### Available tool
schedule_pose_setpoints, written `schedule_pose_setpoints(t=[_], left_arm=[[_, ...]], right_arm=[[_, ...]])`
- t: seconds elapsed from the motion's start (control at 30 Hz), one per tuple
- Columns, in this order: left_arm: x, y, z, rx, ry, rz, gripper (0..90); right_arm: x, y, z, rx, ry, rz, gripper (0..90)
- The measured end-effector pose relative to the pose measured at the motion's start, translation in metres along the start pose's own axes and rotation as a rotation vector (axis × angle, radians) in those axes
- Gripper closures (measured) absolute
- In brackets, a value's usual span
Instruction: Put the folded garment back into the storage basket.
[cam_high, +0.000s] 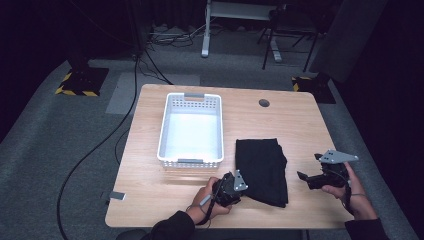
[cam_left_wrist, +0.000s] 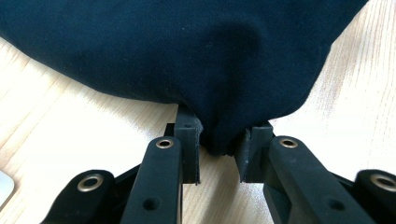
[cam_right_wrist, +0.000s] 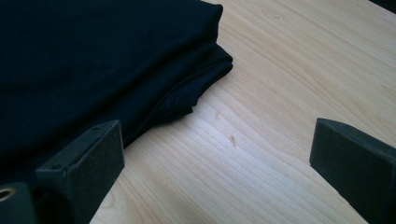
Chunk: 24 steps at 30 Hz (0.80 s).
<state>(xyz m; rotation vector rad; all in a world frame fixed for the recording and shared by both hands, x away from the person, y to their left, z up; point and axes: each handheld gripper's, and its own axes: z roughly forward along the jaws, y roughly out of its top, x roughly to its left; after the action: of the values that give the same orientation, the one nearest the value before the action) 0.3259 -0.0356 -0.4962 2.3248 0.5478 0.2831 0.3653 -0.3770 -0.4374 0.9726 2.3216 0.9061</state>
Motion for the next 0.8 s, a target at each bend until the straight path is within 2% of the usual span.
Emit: schedule_pose_setpoints(t=[0.4, 0.57, 0.8], left_arm=[[0.001, 0.0, 0.0, 0.001, -0.005, -0.001, 73.7], [0.0, 0.0, 0.0, 0.001, -0.004, -0.002, 73.7], [0.001, 0.0, 0.0, 0.0, -0.008, -0.005, 73.8]], right_arm=[[0.006, 0.017, 0.011, -0.008, 0.016, -0.028, 3.3], [0.009, 0.021, 0.016, -0.009, 0.016, -0.024, 3.3], [0.018, 0.025, 0.028, 0.002, 0.04, -0.039, 3.3]])
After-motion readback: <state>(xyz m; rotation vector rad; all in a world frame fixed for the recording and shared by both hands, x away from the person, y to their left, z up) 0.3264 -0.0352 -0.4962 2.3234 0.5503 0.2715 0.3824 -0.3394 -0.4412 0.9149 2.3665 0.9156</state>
